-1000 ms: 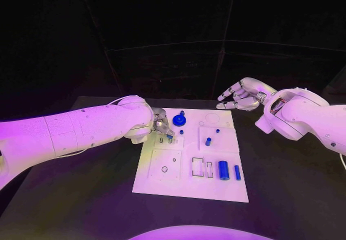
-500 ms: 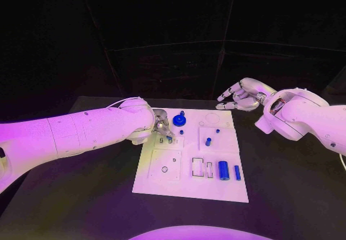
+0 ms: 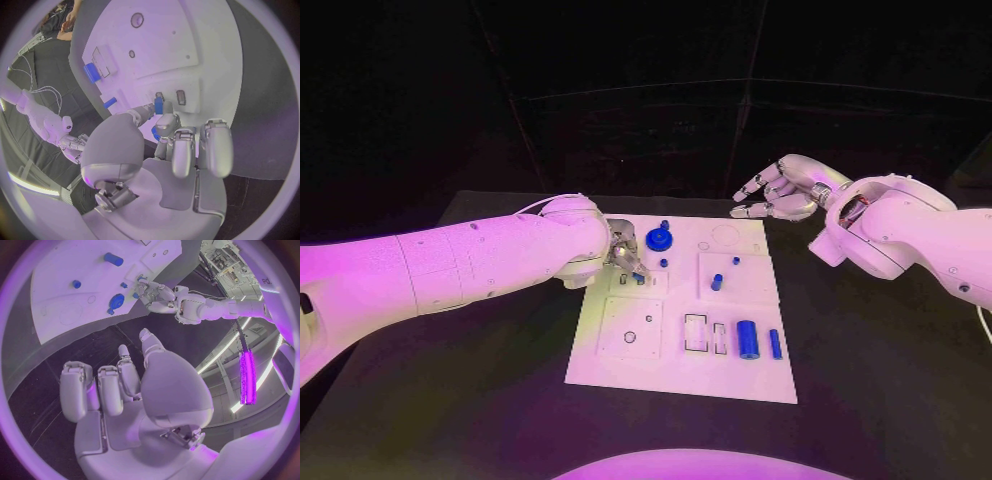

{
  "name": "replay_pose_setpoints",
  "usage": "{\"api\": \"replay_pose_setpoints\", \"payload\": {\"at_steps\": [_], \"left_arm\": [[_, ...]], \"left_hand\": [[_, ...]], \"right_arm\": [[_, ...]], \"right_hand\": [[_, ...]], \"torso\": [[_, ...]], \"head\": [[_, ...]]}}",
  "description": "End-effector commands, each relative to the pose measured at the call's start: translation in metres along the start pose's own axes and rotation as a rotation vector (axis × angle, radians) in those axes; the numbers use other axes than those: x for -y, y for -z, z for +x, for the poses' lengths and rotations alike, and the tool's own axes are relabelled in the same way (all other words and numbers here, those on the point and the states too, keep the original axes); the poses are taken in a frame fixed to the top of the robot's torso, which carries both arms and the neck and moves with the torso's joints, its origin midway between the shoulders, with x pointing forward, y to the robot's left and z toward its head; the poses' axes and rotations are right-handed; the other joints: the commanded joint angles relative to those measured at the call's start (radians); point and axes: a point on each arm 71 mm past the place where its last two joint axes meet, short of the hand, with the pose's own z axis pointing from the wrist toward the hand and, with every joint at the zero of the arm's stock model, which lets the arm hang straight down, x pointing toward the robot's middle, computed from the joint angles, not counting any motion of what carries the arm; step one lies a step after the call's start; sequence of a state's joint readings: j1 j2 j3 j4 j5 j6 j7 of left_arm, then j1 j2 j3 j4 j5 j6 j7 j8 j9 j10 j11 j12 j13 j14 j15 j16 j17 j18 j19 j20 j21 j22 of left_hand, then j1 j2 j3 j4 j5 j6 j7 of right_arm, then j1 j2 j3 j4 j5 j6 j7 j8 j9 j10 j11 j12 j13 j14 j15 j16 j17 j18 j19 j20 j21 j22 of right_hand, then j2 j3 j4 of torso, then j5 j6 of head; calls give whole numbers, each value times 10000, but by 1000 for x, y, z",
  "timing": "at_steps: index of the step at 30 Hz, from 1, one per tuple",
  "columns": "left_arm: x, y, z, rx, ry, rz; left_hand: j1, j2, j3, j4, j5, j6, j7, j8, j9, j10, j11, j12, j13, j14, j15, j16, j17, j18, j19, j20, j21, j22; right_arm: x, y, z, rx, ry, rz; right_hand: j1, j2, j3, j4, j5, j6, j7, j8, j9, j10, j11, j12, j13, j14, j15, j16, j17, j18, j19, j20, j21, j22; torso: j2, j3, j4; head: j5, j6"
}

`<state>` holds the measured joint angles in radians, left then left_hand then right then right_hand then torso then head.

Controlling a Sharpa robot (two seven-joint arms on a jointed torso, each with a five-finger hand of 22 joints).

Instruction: Assemble the parts on the task board

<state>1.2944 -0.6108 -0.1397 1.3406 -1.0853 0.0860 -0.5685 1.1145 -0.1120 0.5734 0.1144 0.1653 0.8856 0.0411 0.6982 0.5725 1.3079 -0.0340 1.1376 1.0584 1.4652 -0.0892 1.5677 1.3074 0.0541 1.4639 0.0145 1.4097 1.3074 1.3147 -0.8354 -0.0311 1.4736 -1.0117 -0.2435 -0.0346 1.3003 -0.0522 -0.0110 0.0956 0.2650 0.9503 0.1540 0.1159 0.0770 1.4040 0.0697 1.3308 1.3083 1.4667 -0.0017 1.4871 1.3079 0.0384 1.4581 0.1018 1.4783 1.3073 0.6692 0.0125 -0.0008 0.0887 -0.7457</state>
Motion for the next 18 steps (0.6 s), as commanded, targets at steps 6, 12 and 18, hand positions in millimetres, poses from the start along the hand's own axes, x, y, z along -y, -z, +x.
{"api": "replay_pose_setpoints", "payload": {"at_steps": [6, 12, 18], "left_arm": [[-4, -1, 4, -449, -184, -144], [-3, -1, 5, -548, -249, -87], [-3, -1, 6, -628, -215, -102]], "left_hand": [[-14, 104, 1344, -1270, 9, -28, -11, 82, 22, 58, 26, 56, -14, 1056, -3, 31, 2634, 0, 128, 55, -31, 82], [-75, 122, 1328, -1248, -1, -21, -15, 101, 32, 67, 26, 61, -14, 1056, -2, 31, 2634, 0, 126, 57, -36, 79], [-101, 136, 1318, -1237, -5, -14, -17, 111, 37, 78, 25, 74, -2, 1056, -1, 31, 2634, 0, 126, 57, -37, 79]], "right_arm": [[-2, -1, 0, -148, 28, -107], [-2, -1, 1, -177, 28, -104], [-2, -1, 1, -193, 29, -98]], "right_hand": [[3, 109, -43, 1, 69, 48, -25, 59, -1, -4, -43, -53, 514, 677, -85, -49, 1163, 91, 0, -44, -69, 407], [3, 109, -43, 1, 69, 48, -25, 59, -1, -4, -43, -53, 514, 677, -85, -49, 1163, 91, 0, -44, -69, 407], [3, 109, -43, 1, 69, 48, -25, 59, -1, -4, -43, -53, 514, 677, -85, -49, 1163, 91, 0, -44, -69, 407]], "torso": [[-3, 5, 2], [8, 1, 17], [-8, 5, 11]], "head": [[9, -8], [-16, 6], [9, -25]]}}
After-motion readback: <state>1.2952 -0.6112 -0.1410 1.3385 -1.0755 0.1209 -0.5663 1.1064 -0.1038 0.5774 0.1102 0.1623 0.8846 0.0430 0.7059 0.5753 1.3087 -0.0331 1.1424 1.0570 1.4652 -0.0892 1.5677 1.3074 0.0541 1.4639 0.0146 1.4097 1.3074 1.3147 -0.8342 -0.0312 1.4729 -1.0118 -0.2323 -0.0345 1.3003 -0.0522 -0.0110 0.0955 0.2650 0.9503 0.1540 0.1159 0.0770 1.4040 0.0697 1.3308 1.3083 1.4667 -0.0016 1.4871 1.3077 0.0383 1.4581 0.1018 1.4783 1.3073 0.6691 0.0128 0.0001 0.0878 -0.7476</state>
